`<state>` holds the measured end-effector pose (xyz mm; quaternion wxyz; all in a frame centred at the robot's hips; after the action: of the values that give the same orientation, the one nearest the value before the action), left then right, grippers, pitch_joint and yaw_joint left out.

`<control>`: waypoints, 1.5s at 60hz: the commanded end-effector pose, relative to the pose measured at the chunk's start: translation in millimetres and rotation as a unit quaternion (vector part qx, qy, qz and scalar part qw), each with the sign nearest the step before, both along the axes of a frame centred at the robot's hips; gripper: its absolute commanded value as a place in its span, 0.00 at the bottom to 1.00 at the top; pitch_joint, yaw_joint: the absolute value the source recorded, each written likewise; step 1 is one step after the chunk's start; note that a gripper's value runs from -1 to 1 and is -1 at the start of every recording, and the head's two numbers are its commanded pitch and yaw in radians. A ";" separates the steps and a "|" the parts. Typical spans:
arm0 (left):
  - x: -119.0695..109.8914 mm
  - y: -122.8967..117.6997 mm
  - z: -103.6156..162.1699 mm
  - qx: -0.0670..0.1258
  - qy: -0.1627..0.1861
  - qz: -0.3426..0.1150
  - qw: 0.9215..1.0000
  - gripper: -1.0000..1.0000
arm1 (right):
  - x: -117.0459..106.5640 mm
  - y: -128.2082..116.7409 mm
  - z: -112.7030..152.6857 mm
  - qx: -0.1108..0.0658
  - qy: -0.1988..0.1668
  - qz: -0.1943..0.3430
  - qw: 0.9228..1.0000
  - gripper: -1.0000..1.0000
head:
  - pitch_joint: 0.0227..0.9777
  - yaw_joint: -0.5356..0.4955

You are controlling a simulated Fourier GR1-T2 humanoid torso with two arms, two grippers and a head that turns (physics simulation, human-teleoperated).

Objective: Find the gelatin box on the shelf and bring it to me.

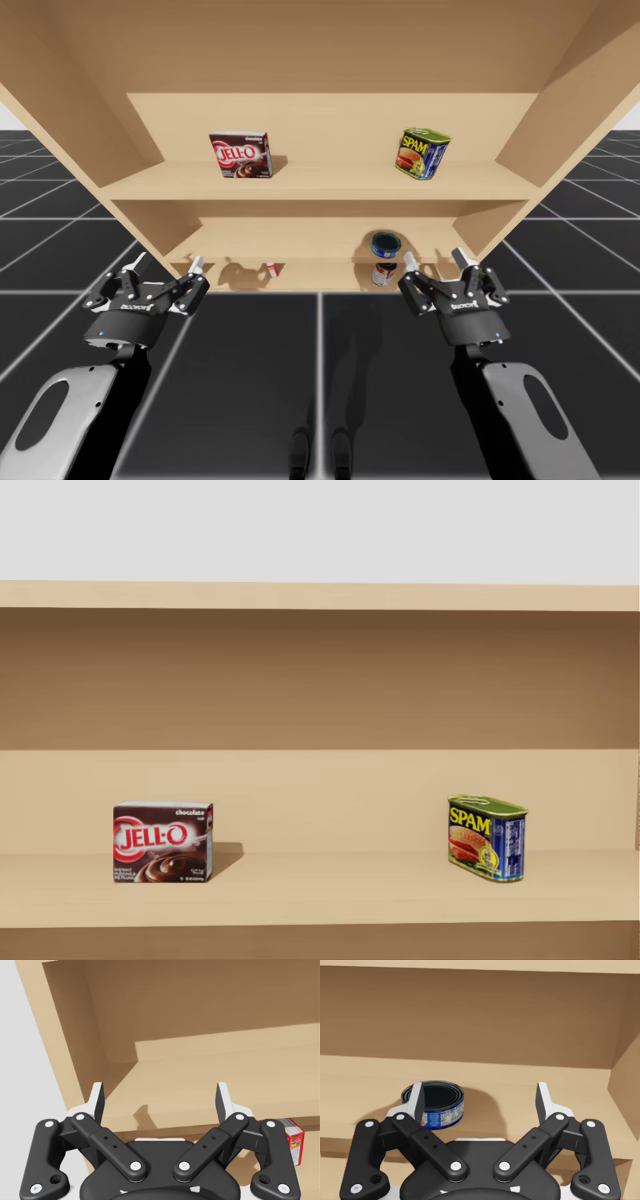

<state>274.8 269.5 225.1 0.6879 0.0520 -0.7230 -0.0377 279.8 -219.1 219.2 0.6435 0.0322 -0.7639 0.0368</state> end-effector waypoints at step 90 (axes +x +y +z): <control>-60.2 -66.8 14.4 -0.099 0.015 -0.105 0.989 0.00 | 1.4 -4.7 1.8 0.021 0.013 -0.008 1.000 0.00 | 0.71 0.75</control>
<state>237.6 231.6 240.5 0.6947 -0.0540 -0.7163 -0.0359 281.4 -223.7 221.3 0.6529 0.0397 -0.7562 0.0150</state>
